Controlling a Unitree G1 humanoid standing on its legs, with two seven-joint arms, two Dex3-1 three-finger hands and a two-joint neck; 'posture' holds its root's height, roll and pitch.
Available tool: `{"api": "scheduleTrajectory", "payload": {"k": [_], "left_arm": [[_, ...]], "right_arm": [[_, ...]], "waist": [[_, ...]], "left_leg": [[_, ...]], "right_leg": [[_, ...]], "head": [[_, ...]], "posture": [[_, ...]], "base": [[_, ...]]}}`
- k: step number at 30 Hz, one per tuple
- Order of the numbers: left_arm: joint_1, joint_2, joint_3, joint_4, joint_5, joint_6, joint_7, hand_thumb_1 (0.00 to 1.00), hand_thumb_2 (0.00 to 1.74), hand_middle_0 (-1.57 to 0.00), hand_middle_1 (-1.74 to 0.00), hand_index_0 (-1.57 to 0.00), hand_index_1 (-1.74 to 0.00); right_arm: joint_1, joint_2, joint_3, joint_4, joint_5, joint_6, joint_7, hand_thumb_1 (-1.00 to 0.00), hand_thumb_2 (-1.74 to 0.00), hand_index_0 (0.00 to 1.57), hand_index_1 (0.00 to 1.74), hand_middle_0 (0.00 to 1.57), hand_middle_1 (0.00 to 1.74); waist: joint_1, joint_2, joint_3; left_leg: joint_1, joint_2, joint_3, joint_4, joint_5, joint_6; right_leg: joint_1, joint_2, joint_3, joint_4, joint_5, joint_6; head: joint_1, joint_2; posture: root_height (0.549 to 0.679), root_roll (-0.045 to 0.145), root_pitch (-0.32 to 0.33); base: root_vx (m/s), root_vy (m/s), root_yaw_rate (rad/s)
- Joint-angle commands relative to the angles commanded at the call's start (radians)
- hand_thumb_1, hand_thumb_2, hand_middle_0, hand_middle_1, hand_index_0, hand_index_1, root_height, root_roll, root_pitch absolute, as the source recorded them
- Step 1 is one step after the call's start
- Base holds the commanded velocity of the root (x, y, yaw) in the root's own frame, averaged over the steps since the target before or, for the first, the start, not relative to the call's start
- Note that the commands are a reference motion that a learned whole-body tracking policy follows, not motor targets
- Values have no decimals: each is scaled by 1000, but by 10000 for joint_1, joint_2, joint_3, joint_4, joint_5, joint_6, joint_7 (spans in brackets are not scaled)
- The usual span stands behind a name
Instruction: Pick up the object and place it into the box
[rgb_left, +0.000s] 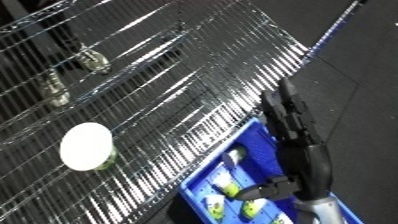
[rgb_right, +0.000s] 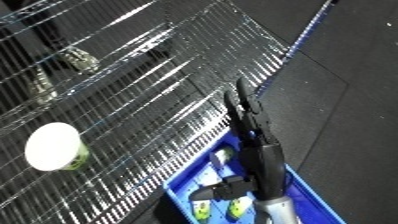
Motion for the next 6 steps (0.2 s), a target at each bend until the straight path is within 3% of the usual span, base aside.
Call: {"api": "scheduleTrajectory", "payload": {"k": [3, 6], "left_arm": [[-142, 187, 24, 54, 43, 134, -46, 1000, 1740, -1570, -1740, -1570, -1740], [-235, 368, -44, 187, 52, 171, -104, 1000, 1740, -1570, -1740, -1570, -1740]], "right_arm": [[-272, 110, 413, -170, -20, 302, 263, 0, 0, 0, 0, 0, 0], [-485, 185, 816, -141, -121, 461, 398, 0, 0, 0, 0, 0, 0]], "waist": [[291, -159, 35], [536, -244, 44]], "left_leg": [[-186, -23, -194, 43, 53, 43], [-347, -48, -369, 85, 161, 68]], "right_leg": [[-74, 5, -164, 86, 37, 51], [-125, 14, -315, 204, 54, 92]], "head": [[-917, -80], [-1400, -57]], "posture": [[649, 72, 66], [648, 63, 65]], "base": [[-9, -143, 179], [17, -95, 177]]}}
